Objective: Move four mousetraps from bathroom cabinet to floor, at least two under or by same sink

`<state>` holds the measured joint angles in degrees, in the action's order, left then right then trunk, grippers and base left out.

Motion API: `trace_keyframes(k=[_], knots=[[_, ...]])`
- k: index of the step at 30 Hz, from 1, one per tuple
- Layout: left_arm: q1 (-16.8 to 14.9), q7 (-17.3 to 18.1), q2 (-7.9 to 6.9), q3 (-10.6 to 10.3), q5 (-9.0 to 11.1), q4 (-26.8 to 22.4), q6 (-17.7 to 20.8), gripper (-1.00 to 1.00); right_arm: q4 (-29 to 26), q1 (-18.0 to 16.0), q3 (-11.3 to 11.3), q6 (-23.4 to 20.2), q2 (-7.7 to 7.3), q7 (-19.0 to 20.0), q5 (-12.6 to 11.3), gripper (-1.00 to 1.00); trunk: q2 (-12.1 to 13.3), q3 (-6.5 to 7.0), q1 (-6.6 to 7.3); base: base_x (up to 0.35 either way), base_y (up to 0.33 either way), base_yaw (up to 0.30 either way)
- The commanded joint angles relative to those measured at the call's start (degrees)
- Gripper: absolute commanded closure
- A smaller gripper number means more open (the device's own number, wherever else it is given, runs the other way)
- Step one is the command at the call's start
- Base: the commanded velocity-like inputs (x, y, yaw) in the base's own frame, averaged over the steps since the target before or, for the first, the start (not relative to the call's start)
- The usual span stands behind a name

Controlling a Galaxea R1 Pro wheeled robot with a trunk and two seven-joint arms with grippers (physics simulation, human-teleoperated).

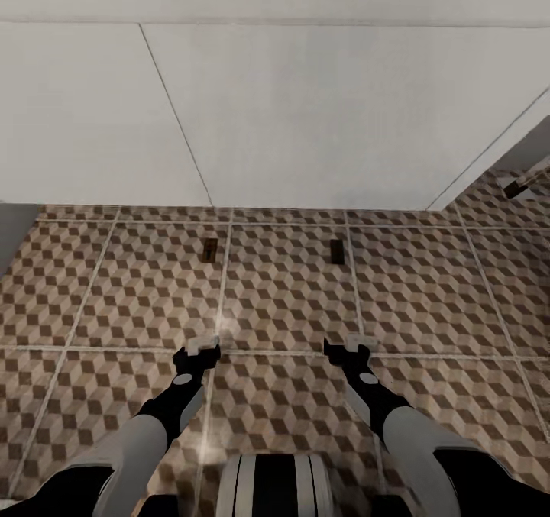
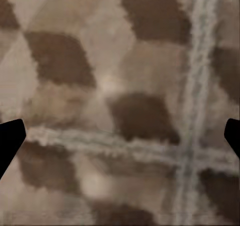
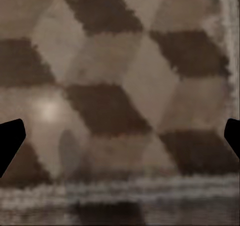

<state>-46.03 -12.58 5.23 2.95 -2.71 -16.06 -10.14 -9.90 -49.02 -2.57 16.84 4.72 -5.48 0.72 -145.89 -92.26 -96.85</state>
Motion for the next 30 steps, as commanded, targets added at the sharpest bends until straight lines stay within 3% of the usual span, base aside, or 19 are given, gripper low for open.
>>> trace_keyframes(k=[1, 14, 30], knots=[[-0.03, -0.08, 0.04, 0.30, -0.28, 0.04, -0.21, -1.00, 0.06, -0.03, -0.25, 0.21, 0.03, -0.06, 0.07, -1.00, -0.01, -0.03, 0.05, -0.347, 0.000, 0.000], [-0.03, -0.08, 0.07, 0.32, -0.28, -0.29, -0.23, -1.00, 0.05, -0.03, -0.20, 0.21, 0.03, -0.06, 0.07, -1.00, -0.01, -0.03, 0.05, -0.306, 0.004, 0.000], [-0.03, -0.08, 0.09, 0.31, -0.28, -0.34, -0.23, -1.00, 0.05, -0.03, -0.16, 0.18, 0.03, -0.39, 0.16, -1.00, -0.01, -0.03, 0.05, -0.044, 0.002, 0.000]])
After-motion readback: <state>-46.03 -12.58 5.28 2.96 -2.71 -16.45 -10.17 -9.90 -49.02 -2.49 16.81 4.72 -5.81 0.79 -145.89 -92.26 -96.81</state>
